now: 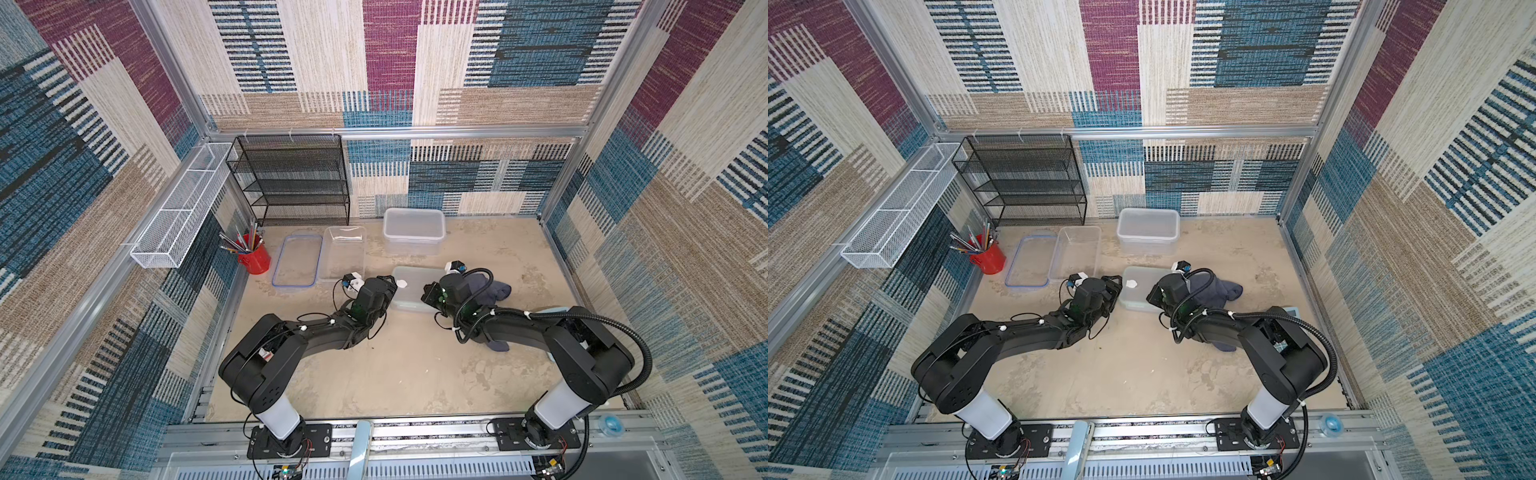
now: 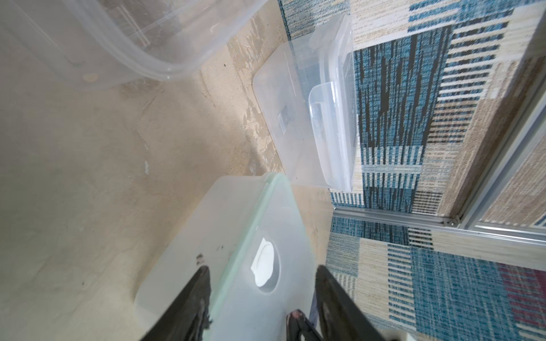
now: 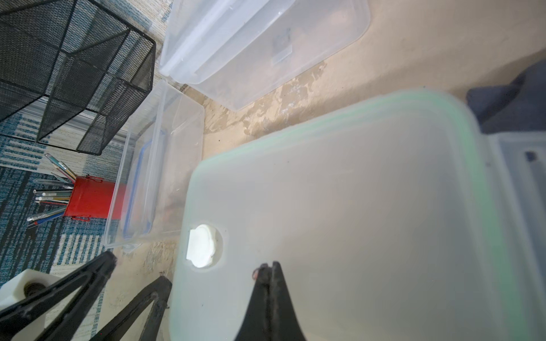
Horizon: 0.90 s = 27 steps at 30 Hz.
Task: Wipe the insides of the lunch boxes
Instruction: Open the fastener of the lunch box.
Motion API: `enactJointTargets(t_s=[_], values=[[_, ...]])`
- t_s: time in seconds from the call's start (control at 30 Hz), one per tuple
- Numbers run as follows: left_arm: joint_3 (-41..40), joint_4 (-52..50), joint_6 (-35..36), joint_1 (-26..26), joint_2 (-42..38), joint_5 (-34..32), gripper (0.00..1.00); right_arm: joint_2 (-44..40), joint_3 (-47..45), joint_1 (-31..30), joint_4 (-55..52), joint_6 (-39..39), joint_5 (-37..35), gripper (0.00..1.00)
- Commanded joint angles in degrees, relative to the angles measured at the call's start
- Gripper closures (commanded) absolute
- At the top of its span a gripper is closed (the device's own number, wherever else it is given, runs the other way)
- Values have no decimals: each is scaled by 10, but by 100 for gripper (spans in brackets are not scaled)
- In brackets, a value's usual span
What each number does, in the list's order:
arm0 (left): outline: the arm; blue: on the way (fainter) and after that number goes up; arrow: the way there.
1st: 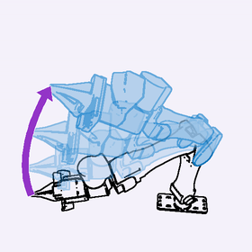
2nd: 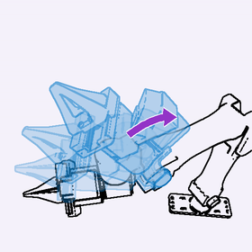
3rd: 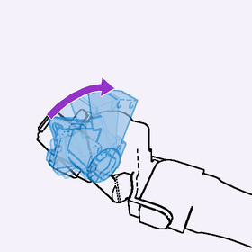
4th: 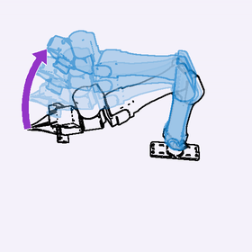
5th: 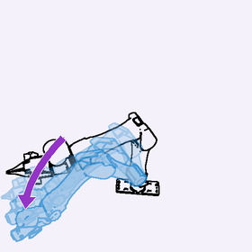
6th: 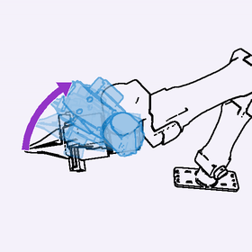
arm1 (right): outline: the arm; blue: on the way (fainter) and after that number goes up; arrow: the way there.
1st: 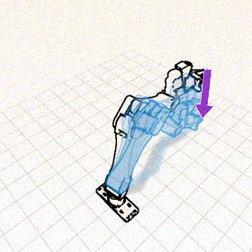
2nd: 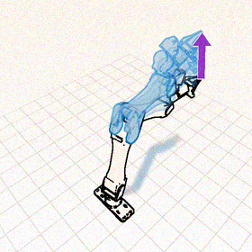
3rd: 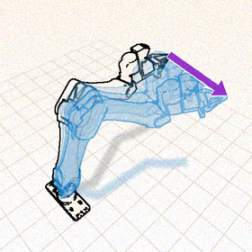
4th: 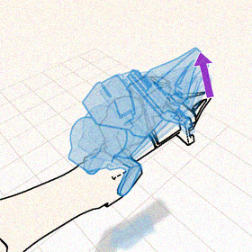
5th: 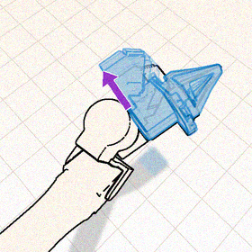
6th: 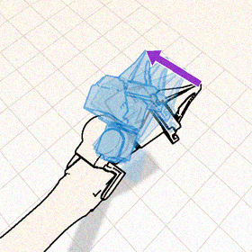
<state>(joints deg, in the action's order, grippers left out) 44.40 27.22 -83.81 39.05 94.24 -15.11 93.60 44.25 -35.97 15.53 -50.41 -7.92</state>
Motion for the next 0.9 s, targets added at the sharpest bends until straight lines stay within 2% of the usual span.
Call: enactJointTargets(t_s=[0.0,0.13,0.2,0.3,0.47,0.87], values=[[8,-69,32,-3,-23,-10,40,-3,13,-1,-165,28,8,100],[23,-148,45,-4,-52,-33,38,-11,37,0,-176,45,2,100],[21,-156,39,-6,-52,-25,35,-8,45,-1,-181,50,1,100],[15,-124,13,-15,-31,21,31,2,51,1,-187,57,-2,100],[15,-62,-26,-27,18,93,30,29,62,5,-187,67,4,100],[15,-11,-39,-31,42,112,30,86,97,22,-201,84,38,100]])
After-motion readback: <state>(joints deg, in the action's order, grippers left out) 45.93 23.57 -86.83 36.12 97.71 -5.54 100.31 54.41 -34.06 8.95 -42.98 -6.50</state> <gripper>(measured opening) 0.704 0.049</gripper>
